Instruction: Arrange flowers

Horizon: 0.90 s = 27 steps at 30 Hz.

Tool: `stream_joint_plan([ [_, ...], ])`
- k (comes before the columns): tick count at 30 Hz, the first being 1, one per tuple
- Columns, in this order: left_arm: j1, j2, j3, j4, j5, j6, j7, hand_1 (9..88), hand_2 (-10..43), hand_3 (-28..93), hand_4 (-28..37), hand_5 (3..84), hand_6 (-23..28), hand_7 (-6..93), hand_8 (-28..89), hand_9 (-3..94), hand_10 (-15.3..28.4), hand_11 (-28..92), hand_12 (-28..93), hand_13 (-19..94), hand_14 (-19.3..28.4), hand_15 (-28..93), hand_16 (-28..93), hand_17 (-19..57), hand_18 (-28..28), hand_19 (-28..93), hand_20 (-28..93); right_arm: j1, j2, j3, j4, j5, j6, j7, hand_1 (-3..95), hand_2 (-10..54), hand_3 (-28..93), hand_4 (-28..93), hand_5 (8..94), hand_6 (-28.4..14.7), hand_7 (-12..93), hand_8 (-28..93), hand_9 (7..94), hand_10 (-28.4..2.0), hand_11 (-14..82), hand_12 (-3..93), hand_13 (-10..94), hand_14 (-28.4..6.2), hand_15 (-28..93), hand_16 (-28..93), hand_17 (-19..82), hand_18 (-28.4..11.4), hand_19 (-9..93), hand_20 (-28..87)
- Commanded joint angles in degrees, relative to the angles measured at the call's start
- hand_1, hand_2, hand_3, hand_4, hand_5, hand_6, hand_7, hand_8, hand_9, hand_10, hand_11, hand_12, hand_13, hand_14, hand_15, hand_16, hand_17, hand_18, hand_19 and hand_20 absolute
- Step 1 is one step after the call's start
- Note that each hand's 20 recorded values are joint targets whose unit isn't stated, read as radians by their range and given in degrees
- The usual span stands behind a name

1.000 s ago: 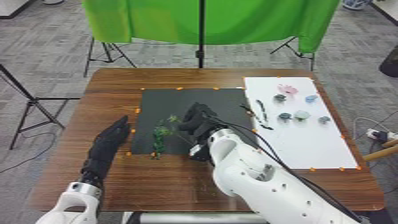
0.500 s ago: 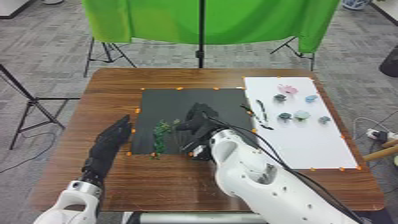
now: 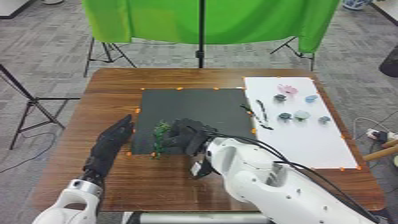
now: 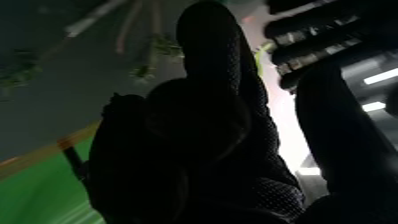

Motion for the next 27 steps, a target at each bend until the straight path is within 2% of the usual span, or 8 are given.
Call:
stream_joint_plan([
  [1,1.1,-0.5,0.1,0.46,0.13,-0.94,-1.45,25.4,-2.2,62,-20.4,32.3,4.4,0.4,-3,30.0,10.3,3,15,22,13.4,4,4,0.0,10.3,0,15,-1.6,0.4,1.6,1.5,0.4,-1.6,1.8,26.0,11.3,64,-13,70.4,-1.2,13,-8,89.9,-12.7,38.8,27.4,94,-4.1,57,29,69,-11.3,93,52],
  [20,1.1,-0.65,0.05,0.55,0.29,-1.32,-1.46,25.4,-2.2,62,-20.4,32.2,4.4,0.3,-3,29.7,10.2,3,15,22,13.4,4,4,0.0,10.4,0,15,-3.9,3.5,5.2,-0.7,4.4,-1.7,3.4,24.4,10.4,63,-12,71.7,-1.4,13,-8,90.0,-13.3,38.8,27.3,94,-4.2,58,29,69,-11.4,93,52],
  [27,1.1,-0.74,0.08,0.46,0.34,-1.37,-1.48,25.4,-2.2,62,-20.3,32.1,4.3,0.2,-3,29.6,10.1,3,15,22,13.5,4,4,0.0,10.4,0,15,-5.8,3.9,8.3,-4.8,14.3,0.1,1.6,23.7,8.3,62,-12,71.2,-1.6,13,-8,89.8,-13.4,38.5,27.2,94,-4.3,57,29,69,-11.3,93,52],
])
